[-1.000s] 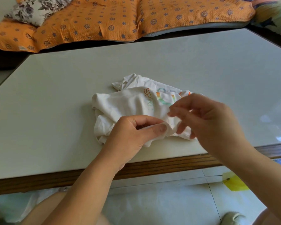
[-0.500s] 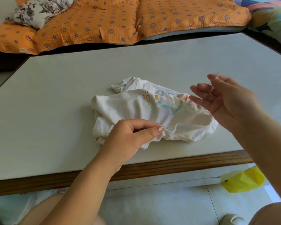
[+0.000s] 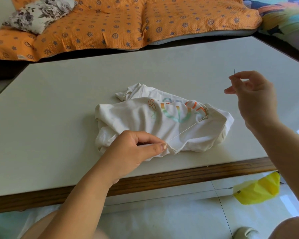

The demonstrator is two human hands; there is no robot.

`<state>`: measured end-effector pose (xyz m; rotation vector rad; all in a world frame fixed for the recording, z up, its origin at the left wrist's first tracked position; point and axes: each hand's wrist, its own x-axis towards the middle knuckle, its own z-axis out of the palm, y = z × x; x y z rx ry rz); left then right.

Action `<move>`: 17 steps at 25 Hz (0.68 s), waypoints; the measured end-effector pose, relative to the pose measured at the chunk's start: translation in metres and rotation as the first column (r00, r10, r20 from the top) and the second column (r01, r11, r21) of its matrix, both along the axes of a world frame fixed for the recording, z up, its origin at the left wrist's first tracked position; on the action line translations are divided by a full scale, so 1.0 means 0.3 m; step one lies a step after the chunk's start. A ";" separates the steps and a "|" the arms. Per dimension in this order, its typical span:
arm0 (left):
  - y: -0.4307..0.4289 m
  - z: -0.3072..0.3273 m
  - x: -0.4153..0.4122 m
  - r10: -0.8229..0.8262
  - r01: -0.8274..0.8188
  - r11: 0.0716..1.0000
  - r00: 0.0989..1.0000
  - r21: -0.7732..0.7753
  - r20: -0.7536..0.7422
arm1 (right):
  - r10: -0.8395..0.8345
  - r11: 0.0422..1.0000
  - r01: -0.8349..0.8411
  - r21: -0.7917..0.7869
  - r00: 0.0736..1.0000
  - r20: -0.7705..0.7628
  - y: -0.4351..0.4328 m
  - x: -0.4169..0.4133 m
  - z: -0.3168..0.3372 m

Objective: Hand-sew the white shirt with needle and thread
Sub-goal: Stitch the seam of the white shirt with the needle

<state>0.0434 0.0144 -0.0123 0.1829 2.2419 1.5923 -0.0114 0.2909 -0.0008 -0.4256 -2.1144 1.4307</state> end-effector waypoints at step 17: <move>0.015 -0.007 0.010 0.035 -0.040 0.999 0.979 -0.021 -0.200 | 0.574 0.818 -0.526 -0.232 0.767 0.287 -0.288 0.294 0.053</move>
